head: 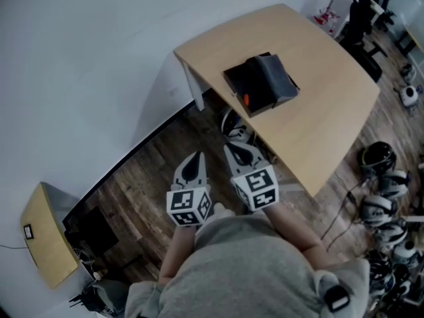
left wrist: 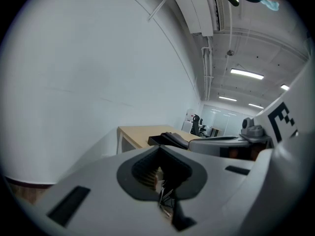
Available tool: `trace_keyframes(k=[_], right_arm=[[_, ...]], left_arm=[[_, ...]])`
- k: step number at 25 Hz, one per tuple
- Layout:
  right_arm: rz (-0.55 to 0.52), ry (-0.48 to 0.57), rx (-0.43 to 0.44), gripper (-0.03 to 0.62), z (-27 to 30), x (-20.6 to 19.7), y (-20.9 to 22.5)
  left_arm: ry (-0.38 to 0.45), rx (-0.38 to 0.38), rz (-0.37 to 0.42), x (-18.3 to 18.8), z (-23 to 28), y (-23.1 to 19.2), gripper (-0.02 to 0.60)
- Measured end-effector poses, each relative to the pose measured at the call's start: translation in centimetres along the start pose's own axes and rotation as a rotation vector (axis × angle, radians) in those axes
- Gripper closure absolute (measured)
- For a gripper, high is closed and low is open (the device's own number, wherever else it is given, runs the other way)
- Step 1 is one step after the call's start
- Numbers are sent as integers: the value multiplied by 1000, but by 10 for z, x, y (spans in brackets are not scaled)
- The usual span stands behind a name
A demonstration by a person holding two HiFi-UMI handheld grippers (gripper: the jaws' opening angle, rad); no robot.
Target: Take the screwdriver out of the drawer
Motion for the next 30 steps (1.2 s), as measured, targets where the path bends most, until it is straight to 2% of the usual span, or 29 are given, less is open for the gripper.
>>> trace_keyframes(k=[5,14,21,30], right_arm=[[3,13,-46,595,18,8,3],[17,-42,-130,594,27,3,32],[43,-47,-179,595,47,10,82],[54,-101,-229,595,77,20,166]], left_arm=[[-19,-25,7,3,9,-19,581],[-44,-39,-12,2,27,-27,581],[-61,-63,0,9,72,-25,581],[-68,-100,24,42,160,-10,581]])
Point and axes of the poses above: the fingertips, and each gripper's own axes: z forward along the fingers, y to its right, x out of its top, the point moved 1 cm from there along -z, backward along the fingers, and after that the axes turned 6 degrees about x, right-handed, at the moved point
